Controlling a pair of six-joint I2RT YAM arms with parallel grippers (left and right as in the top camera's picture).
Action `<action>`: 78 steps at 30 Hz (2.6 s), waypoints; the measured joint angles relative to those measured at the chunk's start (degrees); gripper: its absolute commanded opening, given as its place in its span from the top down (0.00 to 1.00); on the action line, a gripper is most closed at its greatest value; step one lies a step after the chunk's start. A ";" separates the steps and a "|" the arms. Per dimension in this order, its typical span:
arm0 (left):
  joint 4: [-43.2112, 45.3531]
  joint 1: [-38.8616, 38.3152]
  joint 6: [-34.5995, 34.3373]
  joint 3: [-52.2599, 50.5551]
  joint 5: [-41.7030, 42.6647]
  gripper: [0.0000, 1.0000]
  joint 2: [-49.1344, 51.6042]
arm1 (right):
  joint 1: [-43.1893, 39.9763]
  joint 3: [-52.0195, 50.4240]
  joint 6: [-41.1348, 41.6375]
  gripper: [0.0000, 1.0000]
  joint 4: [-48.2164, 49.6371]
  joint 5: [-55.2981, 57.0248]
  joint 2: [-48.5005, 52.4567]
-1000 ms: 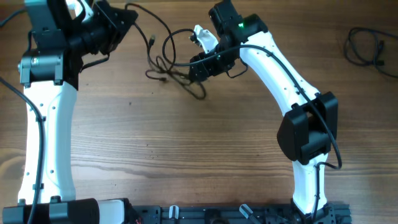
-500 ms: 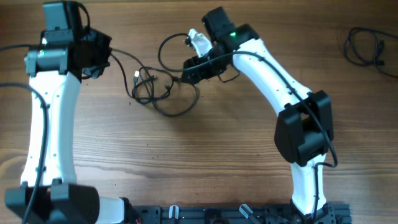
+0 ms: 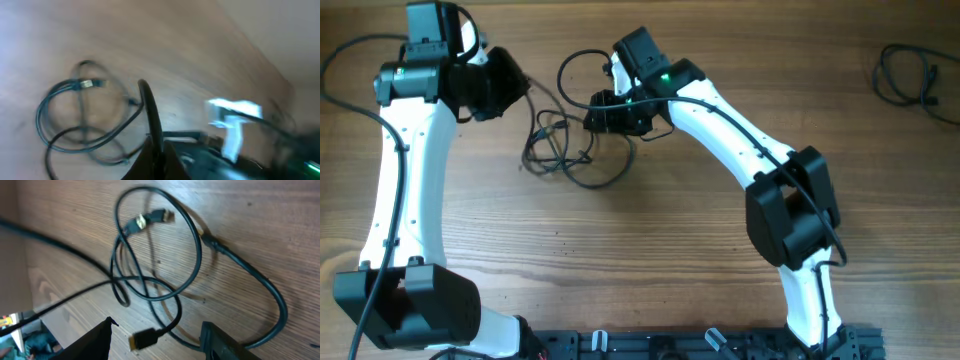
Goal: Untangle cables
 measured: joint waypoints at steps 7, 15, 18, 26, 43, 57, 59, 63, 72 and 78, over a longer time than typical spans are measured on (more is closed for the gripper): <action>14.10 0.24 10.36 -0.04 26.69 0.96 -0.15 | -0.50 -0.02 2.69 0.41 -0.52 -0.46 1.22; 16.20 4.00 10.62 -0.04 41.42 0.96 -4.76 | -8.31 -0.02 1.18 0.41 -0.09 -7.08 1.22; 16.17 5.64 6.97 -0.04 43.45 0.96 -5.51 | -10.54 -0.02 -1.64 0.41 0.76 -9.57 1.22; 18.58 7.34 0.57 -0.04 46.07 0.96 -5.51 | -9.86 -0.02 -5.88 0.41 3.67 -19.26 1.25; 31.28 7.39 -12.50 -0.04 52.43 0.96 -5.51 | -9.64 -0.02 -32.06 0.41 -1.25 -24.22 1.25; 34.42 10.47 -39.01 -0.04 52.65 0.96 -5.51 | -7.89 -0.02 -32.65 0.41 -0.74 -17.88 1.25; 34.40 10.47 -39.65 -0.04 52.65 0.96 -5.51 | -7.06 -0.02 -24.22 0.41 0.48 -14.84 1.38; 34.42 10.47 -40.26 -0.04 52.65 0.96 -5.51 | -4.70 -0.02 -10.49 0.42 1.14 -12.31 4.09; 34.40 10.47 -40.30 -0.04 52.68 0.96 -5.51 | -0.31 -0.02 0.31 0.42 2.38 -13.92 8.59; 34.42 10.47 -40.30 -0.04 52.68 0.96 -5.51 | 0.83 -0.11 6.27 0.47 6.64 -16.09 9.01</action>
